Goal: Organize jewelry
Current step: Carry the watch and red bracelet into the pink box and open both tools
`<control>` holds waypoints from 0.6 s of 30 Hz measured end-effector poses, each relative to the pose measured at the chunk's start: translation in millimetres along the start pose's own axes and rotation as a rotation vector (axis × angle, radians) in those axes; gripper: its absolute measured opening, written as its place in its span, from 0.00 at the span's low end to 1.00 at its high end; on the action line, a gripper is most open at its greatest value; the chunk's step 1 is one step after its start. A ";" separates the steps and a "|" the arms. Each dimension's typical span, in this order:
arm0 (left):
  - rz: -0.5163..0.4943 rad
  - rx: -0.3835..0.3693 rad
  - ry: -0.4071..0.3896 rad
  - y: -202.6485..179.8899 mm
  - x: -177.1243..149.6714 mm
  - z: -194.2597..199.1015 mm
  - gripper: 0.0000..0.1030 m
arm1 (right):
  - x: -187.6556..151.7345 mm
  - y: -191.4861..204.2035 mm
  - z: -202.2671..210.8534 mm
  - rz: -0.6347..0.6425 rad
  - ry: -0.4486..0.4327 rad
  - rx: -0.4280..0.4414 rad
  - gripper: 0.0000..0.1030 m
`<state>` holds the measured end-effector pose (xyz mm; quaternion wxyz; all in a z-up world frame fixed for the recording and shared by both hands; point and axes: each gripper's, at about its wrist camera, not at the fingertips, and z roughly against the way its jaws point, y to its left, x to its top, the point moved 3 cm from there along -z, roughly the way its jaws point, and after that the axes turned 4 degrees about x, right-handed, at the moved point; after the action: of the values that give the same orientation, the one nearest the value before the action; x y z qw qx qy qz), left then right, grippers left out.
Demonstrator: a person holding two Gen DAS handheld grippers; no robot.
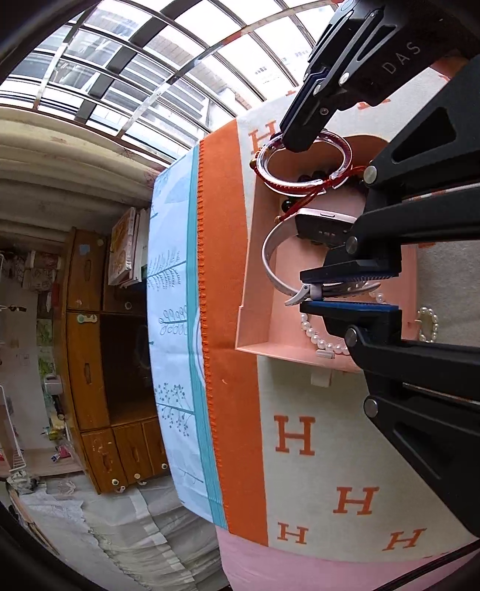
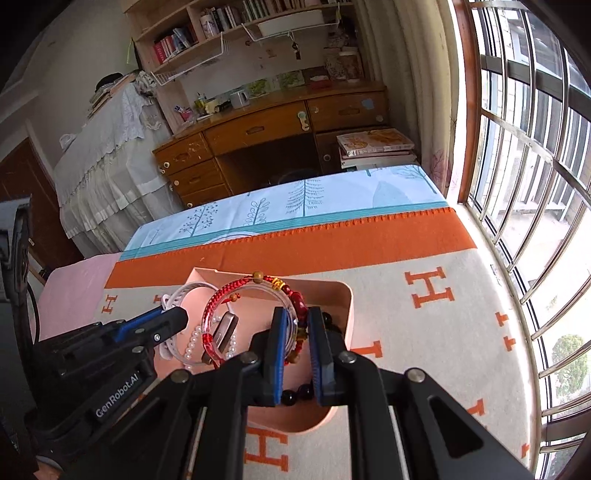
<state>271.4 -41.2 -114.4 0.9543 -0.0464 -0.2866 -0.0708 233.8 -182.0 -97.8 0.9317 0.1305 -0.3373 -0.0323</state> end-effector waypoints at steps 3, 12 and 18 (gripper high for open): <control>-0.010 0.000 0.023 1.4 -3.5 -14.9 0.12 | -6.0 -3.4 -17.0 -0.007 0.049 -0.005 0.12; -0.007 0.005 -0.059 13.8 -1.3 10.5 0.48 | -8.1 -11.0 -9.7 -0.040 0.038 -0.006 0.13; 0.011 0.004 -0.103 21.3 -1.2 43.2 0.48 | -7.4 -7.3 18.3 -0.043 -0.014 0.011 0.13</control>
<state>250.5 -14.5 -80.2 0.9388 -0.0496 -0.3350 -0.0624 216.6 -192.0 -90.8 0.9278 0.1424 -0.3411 -0.0515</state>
